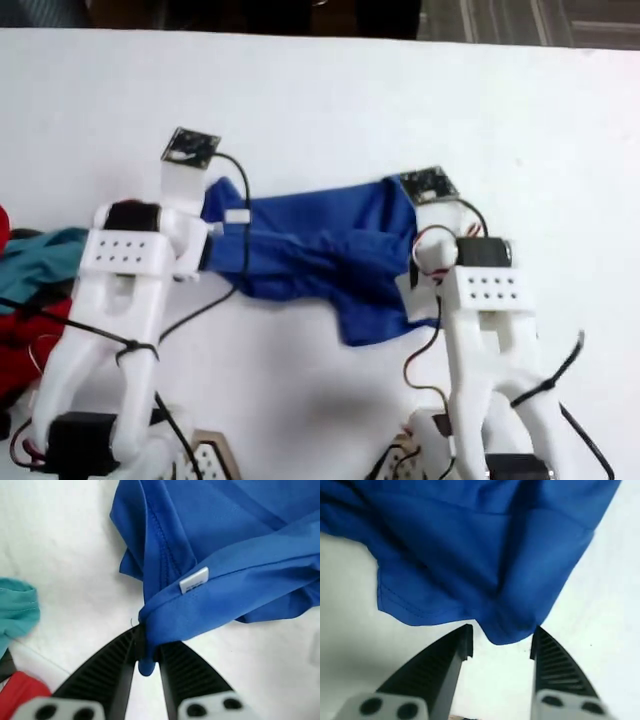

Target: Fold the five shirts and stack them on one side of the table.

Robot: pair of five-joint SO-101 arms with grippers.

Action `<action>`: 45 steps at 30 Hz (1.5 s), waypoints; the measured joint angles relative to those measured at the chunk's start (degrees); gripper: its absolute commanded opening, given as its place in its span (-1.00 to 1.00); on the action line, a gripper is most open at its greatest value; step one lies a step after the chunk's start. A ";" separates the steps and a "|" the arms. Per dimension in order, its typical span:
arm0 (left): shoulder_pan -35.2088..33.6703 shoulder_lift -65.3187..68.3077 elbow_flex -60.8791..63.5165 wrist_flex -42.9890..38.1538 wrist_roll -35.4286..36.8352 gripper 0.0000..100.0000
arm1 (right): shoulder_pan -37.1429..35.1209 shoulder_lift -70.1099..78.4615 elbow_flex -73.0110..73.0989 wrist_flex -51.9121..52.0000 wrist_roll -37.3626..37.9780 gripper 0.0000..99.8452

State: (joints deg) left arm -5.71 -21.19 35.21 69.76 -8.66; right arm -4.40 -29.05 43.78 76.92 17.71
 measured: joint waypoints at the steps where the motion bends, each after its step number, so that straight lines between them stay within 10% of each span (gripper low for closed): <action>1: 0.00 0.00 0.00 0.00 0.00 -0.95 | -0.09 0.79 0.26 0.00 0.00 -0.62; 23: 0.00 0.00 0.00 0.00 0.00 -0.95 | 0.79 13.01 1.85 -18.99 4.13 -0.62; 45: 0.00 0.00 0.00 -2.90 0.00 -0.95 | 6.33 13.19 -0.44 -10.90 4.57 -0.62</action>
State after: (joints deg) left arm -5.71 -21.19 35.21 66.86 -8.66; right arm 1.93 -15.87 43.34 66.02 22.29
